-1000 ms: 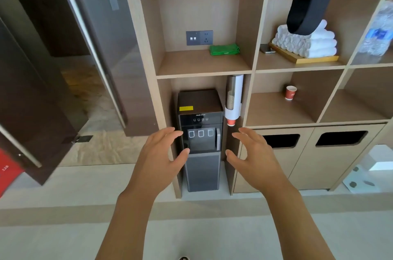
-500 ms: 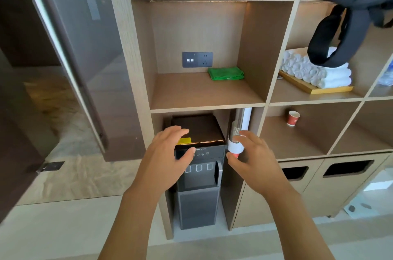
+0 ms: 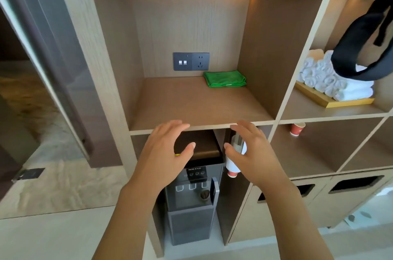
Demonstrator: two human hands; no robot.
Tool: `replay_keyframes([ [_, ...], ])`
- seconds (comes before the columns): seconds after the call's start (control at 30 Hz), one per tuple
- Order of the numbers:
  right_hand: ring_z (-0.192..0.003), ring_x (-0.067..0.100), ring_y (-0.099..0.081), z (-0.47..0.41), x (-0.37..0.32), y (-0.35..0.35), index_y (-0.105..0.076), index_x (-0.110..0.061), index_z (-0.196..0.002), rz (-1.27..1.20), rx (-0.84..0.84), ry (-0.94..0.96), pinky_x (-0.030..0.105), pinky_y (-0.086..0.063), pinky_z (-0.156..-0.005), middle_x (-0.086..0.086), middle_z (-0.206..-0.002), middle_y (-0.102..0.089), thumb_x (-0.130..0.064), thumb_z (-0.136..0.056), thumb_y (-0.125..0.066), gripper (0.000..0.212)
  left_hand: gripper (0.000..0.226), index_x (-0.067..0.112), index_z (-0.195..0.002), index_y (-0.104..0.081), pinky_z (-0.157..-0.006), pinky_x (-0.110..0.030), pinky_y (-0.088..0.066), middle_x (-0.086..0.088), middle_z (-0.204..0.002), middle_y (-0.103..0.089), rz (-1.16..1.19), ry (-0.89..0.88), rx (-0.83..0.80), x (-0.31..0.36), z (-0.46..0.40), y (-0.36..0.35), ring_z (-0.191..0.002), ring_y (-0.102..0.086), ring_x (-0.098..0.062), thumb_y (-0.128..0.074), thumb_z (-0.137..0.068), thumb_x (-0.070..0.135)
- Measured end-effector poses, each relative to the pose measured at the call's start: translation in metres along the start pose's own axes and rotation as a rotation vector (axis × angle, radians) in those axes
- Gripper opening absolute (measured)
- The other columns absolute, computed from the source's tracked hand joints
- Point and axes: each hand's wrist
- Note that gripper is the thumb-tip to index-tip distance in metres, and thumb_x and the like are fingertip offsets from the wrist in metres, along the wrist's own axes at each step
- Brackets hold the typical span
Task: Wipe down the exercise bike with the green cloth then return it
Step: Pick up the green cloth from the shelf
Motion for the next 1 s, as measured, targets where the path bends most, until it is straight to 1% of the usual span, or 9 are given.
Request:
replay_keyframes([
  [0.07,-0.137,0.016,-0.045,-0.026,0.008,0.001,-0.056,-0.030,-0.144,-0.027,-0.023,0.032,0.035,-0.043,-0.108,-0.011,-0.152,-0.048,-0.045,-0.098,-0.066,0.049,0.050,0.041,-0.148,-0.049,-0.123,-0.038,-0.034,0.021,-0.156,-0.044,-0.007,0.006,0.005,0.001,-0.023,-0.011,-0.148,-0.034,-0.004,-0.056,-0.099,0.052],
  [0.1,-0.135,0.016,-0.045,-0.039,0.013,0.002,-0.058,-0.029,-0.142,-0.042,-0.029,0.047,0.034,-0.043,-0.107,-0.010,-0.151,-0.049,-0.043,-0.098,-0.067,0.047,0.051,0.042,-0.149,-0.049,-0.123,-0.038,-0.034,0.022,-0.157,-0.044,-0.011,0.007,0.003,0.002,-0.034,-0.016,-0.149,-0.033,-0.004,-0.056,-0.099,0.053],
  [0.17,-0.136,0.018,-0.044,-0.066,0.025,0.002,-0.061,-0.027,-0.140,-0.048,-0.036,0.062,0.041,-0.045,-0.111,-0.008,-0.153,-0.048,-0.041,-0.098,-0.067,0.045,0.052,0.042,-0.150,-0.048,-0.124,-0.038,-0.032,0.021,-0.159,-0.042,-0.029,0.005,-0.004,0.003,-0.057,-0.027,-0.150,-0.032,-0.005,-0.056,-0.099,0.053],
  [0.27,-0.139,0.019,-0.043,-0.105,0.041,0.000,-0.059,-0.023,-0.145,-0.038,-0.050,0.079,0.050,-0.043,-0.114,-0.006,-0.155,-0.047,-0.041,-0.098,-0.066,0.050,0.052,0.039,-0.150,-0.049,-0.124,-0.039,-0.031,0.018,-0.159,-0.043,-0.069,-0.012,0.004,0.004,-0.093,-0.040,-0.151,-0.032,-0.009,-0.057,-0.100,0.051],
  [0.37,-0.144,0.021,-0.041,-0.144,0.055,-0.003,-0.054,-0.023,-0.151,-0.002,-0.078,0.128,0.051,-0.040,-0.117,-0.004,-0.159,-0.044,-0.043,-0.099,-0.065,0.057,0.053,0.040,-0.150,-0.048,-0.123,-0.039,-0.033,0.018,-0.158,-0.043,-0.090,-0.021,0.005,0.003,-0.128,-0.052,-0.149,-0.033,-0.008,-0.057,-0.099,0.053],
  [0.53,-0.152,0.028,-0.032,-0.217,0.066,-0.013,-0.044,-0.022,-0.159,0.189,-0.154,0.170,0.052,-0.033,-0.122,0.003,-0.167,-0.034,-0.047,-0.100,-0.061,0.067,0.058,0.035,-0.153,-0.047,-0.120,-0.039,-0.035,0.013,-0.158,-0.044,-0.145,-0.075,-0.051,0.002,-0.194,-0.068,-0.146,-0.038,-0.012,-0.060,-0.099,0.053],
  [0.63,-0.155,0.032,-0.028,-0.260,0.066,-0.021,-0.039,-0.020,-0.162,0.235,-0.210,0.156,0.053,-0.031,-0.123,0.007,-0.169,-0.029,-0.048,-0.101,-0.060,0.071,0.058,0.031,-0.153,-0.048,-0.118,-0.040,-0.036,0.008,-0.157,-0.047,-0.184,-0.105,-0.083,-0.001,-0.237,-0.075,-0.144,-0.040,-0.017,-0.060,-0.100,0.051],
  [0.77,-0.155,0.034,-0.027,-0.303,0.073,-0.031,-0.036,-0.020,-0.162,0.259,-0.233,0.120,0.054,-0.029,-0.125,0.008,-0.170,-0.028,-0.048,-0.101,-0.060,0.072,0.060,0.027,-0.153,-0.050,-0.116,-0.042,-0.039,0.002,-0.156,-0.049,-0.279,-0.117,-0.147,-0.006,-0.285,-0.091,-0.142,-0.043,-0.024,-0.062,-0.099,0.049],
  [1.0,-0.160,0.030,-0.019,-0.335,0.099,-0.053,-0.034,-0.020,-0.163,0.245,-0.237,0.019,0.053,-0.023,-0.127,0.006,-0.174,-0.023,-0.045,-0.103,-0.054,0.068,0.069,0.025,-0.159,-0.041,-0.116,-0.048,-0.043,-0.001,-0.161,-0.043,-0.318,-0.100,-0.258,-0.022,-0.343,-0.127,-0.145,-0.042,-0.028,-0.063,-0.098,0.049],
])
Point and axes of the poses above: each hand's wrist, its own z-axis away from the middle knuckle, its own y-axis out of the back of the hand, x = y × z
